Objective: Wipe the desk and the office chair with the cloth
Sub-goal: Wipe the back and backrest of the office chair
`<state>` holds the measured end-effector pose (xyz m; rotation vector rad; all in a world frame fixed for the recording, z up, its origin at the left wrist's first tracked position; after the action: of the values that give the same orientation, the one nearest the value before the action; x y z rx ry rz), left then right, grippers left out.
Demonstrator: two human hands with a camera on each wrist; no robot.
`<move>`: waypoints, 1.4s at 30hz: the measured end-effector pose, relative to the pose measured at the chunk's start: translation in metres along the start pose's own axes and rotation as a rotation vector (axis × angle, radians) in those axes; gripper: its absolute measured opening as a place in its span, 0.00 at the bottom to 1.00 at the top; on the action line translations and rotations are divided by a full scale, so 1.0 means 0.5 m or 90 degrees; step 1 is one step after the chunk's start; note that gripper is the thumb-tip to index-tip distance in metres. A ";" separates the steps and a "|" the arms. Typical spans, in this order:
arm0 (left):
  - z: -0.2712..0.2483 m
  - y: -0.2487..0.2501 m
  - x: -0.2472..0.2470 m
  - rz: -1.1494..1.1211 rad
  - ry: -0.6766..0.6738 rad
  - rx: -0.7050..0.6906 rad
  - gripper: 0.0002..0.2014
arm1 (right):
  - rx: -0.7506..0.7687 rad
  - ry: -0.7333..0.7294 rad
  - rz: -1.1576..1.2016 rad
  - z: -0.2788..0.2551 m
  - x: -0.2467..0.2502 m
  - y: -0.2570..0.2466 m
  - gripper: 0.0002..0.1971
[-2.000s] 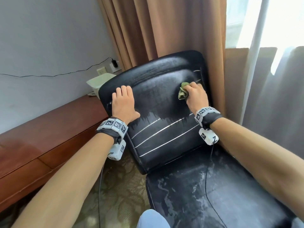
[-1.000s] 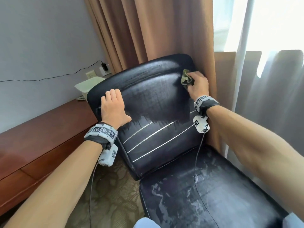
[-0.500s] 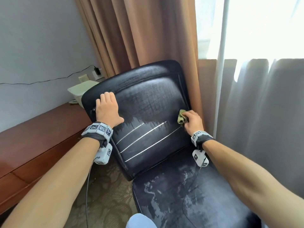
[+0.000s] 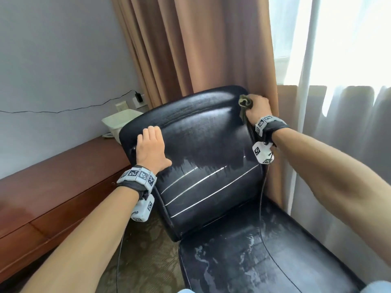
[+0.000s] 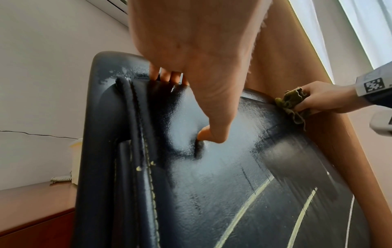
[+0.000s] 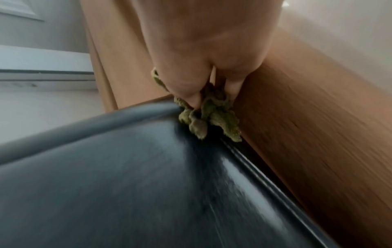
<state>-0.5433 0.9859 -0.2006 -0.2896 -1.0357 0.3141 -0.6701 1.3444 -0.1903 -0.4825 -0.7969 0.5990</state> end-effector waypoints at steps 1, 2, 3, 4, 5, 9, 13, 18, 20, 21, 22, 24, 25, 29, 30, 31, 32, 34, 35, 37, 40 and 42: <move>0.001 0.000 -0.002 0.004 0.002 -0.001 0.50 | -0.032 0.007 0.013 0.003 -0.012 0.009 0.16; 0.003 0.000 -0.004 0.007 0.005 -0.001 0.51 | -0.058 0.019 0.028 -0.001 -0.024 0.016 0.18; 0.004 -0.001 -0.005 0.010 0.007 -0.001 0.51 | -0.075 0.031 0.045 -0.007 -0.038 0.025 0.20; 0.006 -0.003 -0.007 0.013 0.010 -0.001 0.52 | -0.089 0.042 0.061 -0.016 -0.050 0.031 0.22; 0.007 -0.004 -0.008 0.016 0.013 -0.002 0.52 | -0.103 0.051 0.076 -0.026 -0.057 0.038 0.23; 0.006 -0.007 -0.011 0.008 0.016 -0.006 0.49 | -0.153 0.030 0.069 -0.097 -0.076 0.092 0.24; 0.002 -0.005 -0.012 0.003 0.007 -0.008 0.50 | -0.202 -0.051 0.042 -0.234 -0.097 0.189 0.23; -0.001 -0.003 -0.010 -0.004 -0.007 -0.006 0.51 | -0.299 -0.166 0.008 -0.379 -0.120 0.294 0.11; 0.000 -0.005 -0.010 -0.009 -0.008 -0.010 0.51 | -0.302 -0.140 0.022 -0.396 -0.127 0.301 0.12; 0.001 -0.008 -0.011 -0.010 -0.010 -0.013 0.52 | -0.306 -0.112 0.043 -0.394 -0.130 0.291 0.14; 0.002 -0.010 -0.011 -0.012 -0.011 -0.016 0.52 | -0.305 -0.076 0.062 -0.390 -0.129 0.270 0.16; -0.001 -0.011 -0.012 -0.020 -0.017 -0.025 0.52 | -0.288 0.007 0.089 -0.387 -0.123 0.212 0.21; -0.003 -0.011 -0.010 -0.023 -0.022 -0.030 0.52 | -0.271 0.039 0.108 -0.384 -0.119 0.179 0.22; -0.011 -0.024 0.021 -0.043 -0.061 -0.068 0.44 | -0.089 0.066 0.189 -0.363 -0.121 0.023 0.25; -0.012 -0.034 0.033 -0.072 -0.065 -0.082 0.41 | -0.040 0.052 0.196 -0.357 -0.126 -0.022 0.26; -0.013 -0.048 0.043 -0.121 -0.070 -0.084 0.37 | 0.001 0.038 0.203 -0.351 -0.134 -0.066 0.27; -0.017 -0.065 0.053 -0.171 -0.077 -0.074 0.33 | 0.032 0.024 0.209 -0.347 -0.139 -0.114 0.27; -0.032 -0.105 0.070 -0.224 -0.066 -0.060 0.28 | 0.097 -0.010 0.200 -0.342 -0.151 -0.208 0.30; -0.043 -0.126 0.077 -0.232 -0.055 -0.058 0.26 | 0.134 -0.031 0.186 -0.340 -0.158 -0.253 0.31; -0.067 -0.166 0.087 -0.226 -0.040 -0.065 0.25 | 0.204 -0.073 0.164 -0.338 -0.171 -0.344 0.31; -0.095 -0.224 0.093 -0.222 -0.026 -0.047 0.25 | 0.257 -0.134 0.126 -0.342 -0.211 -0.455 0.28; -0.106 -0.255 0.090 -0.238 -0.034 -0.013 0.26 | 0.263 -0.176 0.076 -0.355 -0.251 -0.500 0.28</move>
<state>-0.4606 0.8816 -0.1421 -0.1021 -1.1217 -0.0254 -0.5244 1.0476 -0.2117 -0.0670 -0.8814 0.9308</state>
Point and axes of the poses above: each hand's wrist, its own z-axis towards the middle knuckle, its own x-axis out of the back of the hand, y = z × x, the point moved 3 cm from there along z, towards the middle knuckle, and after that the axes turned 1 degree about -x, right-handed, at the moved point
